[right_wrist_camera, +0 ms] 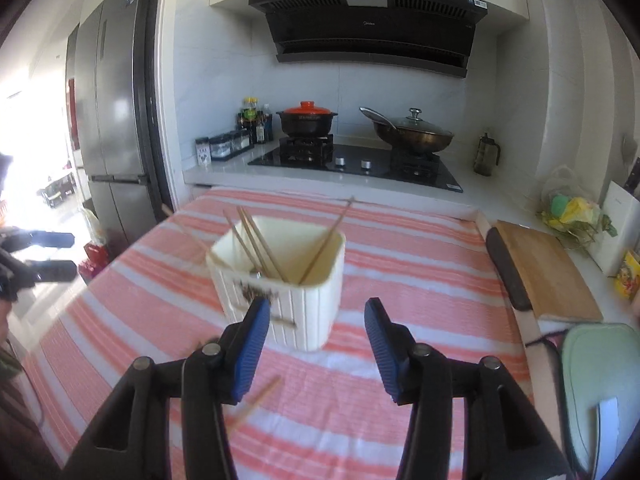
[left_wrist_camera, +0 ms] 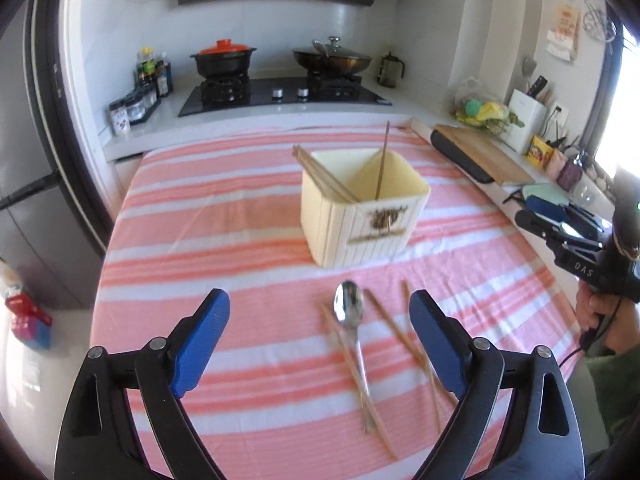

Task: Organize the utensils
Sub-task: 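Pull both tools back from the box toward the remaining chopsticks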

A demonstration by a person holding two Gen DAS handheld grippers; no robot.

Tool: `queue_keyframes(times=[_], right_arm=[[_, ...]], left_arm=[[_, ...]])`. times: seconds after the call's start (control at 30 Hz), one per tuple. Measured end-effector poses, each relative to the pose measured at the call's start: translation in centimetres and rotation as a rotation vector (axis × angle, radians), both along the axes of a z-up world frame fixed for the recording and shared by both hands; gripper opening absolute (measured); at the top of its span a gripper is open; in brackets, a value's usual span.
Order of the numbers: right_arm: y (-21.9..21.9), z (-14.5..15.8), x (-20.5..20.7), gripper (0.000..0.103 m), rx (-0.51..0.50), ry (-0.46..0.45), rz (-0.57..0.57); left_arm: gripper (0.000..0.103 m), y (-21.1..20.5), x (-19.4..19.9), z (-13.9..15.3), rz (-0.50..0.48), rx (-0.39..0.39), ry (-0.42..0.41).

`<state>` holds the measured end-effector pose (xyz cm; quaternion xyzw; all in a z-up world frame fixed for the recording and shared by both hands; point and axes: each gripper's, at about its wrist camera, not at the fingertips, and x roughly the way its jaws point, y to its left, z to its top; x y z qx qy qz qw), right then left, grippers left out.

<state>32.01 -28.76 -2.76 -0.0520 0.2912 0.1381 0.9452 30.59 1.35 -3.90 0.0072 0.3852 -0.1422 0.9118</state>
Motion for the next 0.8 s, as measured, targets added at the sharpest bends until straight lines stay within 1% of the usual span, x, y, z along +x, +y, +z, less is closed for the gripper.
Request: queue_keyframes(times=[0.07, 0.2, 0.3, 0.37, 0.4, 0.5, 0.63, 0.7, 0.8], right_arm=[[-0.5, -3.0, -3.3, 0.05, -0.016, 0.029, -0.027], [-0.5, -8.7, -9.7, 0.05, 0.005, 0.092, -0.11], [0.0, -11.1, -13.7, 0.05, 0.044, 0.103, -0.15], [0.3, -11.9, -15.5, 0.05, 0.058, 0.1, -0.152], [0.5, -12.0, -16.0, 0.05, 0.055, 0.102, -0.151], [0.5, -11.7, -17.4, 0.05, 0.048, 0.086, -0.156], [0.0, -11.1, -18.7, 0.05, 0.045, 0.061, -0.17], [-0.2, -11.4, -19.1, 0.05, 0.033, 0.069, -0.17], [0.1, -11.9, -18.8, 0.05, 0.02, 0.093, -0.161]], left_arm=[[0.092, 0.4, -2.4, -2.4, 0.039, -0.015, 0.018], [0.092, 0.7, -7.0, -7.0, 0.115, -0.067, 0.048], [0.092, 0.8, -9.2, -9.3, 0.142, -0.099, 0.081], [0.092, 0.9, -10.0, -10.0, 0.145, -0.089, 0.107], [0.092, 1.0, -10.4, -9.9, 0.145, -0.077, 0.103], [0.092, 1.7, -12.0, -8.4, 0.179, -0.039, 0.033], [0.094, 3.2, -13.3, -7.4, 0.21, -0.049, -0.019], [0.094, 3.7, -13.6, -7.6, 0.23, -0.04, -0.026], [0.094, 4.2, -13.3, -8.9, 0.24, -0.044, -0.005]])
